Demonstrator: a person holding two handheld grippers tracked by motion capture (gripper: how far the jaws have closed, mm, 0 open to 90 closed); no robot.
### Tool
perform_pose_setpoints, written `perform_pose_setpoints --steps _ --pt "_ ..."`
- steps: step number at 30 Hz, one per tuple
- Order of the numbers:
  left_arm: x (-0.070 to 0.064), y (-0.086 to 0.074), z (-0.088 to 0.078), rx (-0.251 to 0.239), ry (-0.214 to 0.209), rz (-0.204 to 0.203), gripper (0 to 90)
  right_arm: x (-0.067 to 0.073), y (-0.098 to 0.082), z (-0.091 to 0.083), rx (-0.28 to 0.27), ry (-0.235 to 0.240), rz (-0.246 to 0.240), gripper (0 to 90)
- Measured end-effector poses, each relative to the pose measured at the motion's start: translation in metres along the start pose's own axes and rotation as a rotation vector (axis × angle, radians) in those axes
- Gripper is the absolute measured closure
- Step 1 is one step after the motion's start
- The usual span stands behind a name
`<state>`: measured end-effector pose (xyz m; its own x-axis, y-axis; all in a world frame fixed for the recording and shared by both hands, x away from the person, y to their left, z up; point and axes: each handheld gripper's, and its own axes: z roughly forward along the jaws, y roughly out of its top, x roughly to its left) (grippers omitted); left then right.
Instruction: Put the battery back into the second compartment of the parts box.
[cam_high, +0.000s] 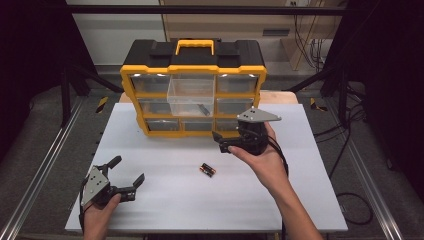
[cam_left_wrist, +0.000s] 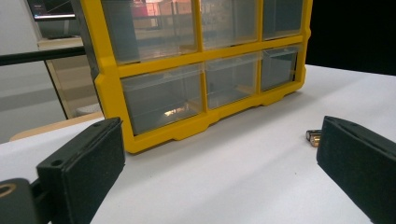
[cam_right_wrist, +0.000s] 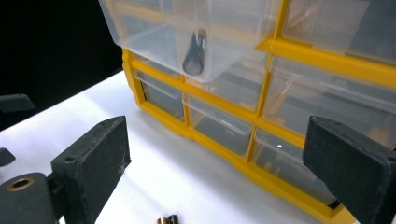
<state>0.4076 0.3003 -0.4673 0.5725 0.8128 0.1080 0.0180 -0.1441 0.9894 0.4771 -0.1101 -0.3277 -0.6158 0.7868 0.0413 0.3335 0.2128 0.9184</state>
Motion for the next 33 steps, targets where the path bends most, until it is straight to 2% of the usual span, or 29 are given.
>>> perform_pose_setpoints --steps 9,33 --pt "0.001 0.0 -0.001 -0.002 0.006 0.003 0.6 0.001 -0.019 0.011 0.044 0.009 0.002 7.6" --pt "0.005 0.001 -0.005 -0.018 0.013 -0.009 0.6 0.004 -0.053 0.028 0.124 0.004 0.009 7.4"
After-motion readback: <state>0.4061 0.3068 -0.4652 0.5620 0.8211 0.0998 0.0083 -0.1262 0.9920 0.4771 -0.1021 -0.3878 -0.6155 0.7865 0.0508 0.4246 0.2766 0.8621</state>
